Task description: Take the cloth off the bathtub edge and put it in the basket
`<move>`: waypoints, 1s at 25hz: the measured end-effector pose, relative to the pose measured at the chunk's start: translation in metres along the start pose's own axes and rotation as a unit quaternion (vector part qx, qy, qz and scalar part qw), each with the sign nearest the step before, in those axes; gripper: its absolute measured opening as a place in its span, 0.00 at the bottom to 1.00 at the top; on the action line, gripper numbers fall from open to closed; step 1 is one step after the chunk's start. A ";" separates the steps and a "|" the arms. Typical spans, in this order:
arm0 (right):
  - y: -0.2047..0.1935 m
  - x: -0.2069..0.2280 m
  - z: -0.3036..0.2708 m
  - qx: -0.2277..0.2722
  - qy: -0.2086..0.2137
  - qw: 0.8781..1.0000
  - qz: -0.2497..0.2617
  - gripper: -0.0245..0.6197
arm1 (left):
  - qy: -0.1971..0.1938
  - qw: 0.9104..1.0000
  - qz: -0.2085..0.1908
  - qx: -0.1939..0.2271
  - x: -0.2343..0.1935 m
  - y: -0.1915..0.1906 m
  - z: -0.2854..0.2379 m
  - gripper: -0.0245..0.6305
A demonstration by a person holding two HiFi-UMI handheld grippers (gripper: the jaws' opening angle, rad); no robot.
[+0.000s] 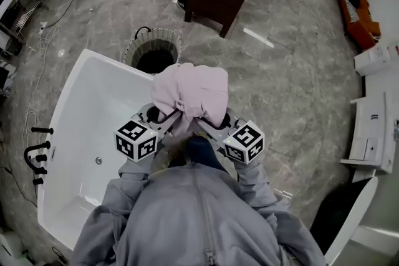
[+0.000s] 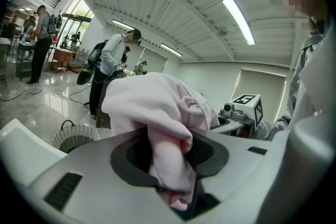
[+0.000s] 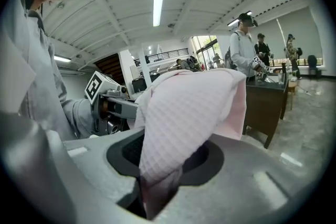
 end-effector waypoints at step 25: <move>0.059 0.202 0.063 0.038 -0.038 0.999 0.000 0.25 | -0.037 0.999 -0.022 0.006 -0.003 0.107 -0.198 0.26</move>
Point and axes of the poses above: the fingertips, and each gripper's own axes: z backward along the fingers, x to its right, y out of its top, the point moved 1 cm from there along z, backward along the fingers, and after that the axes turned 6 degrees about y, right-handed, at the moved point
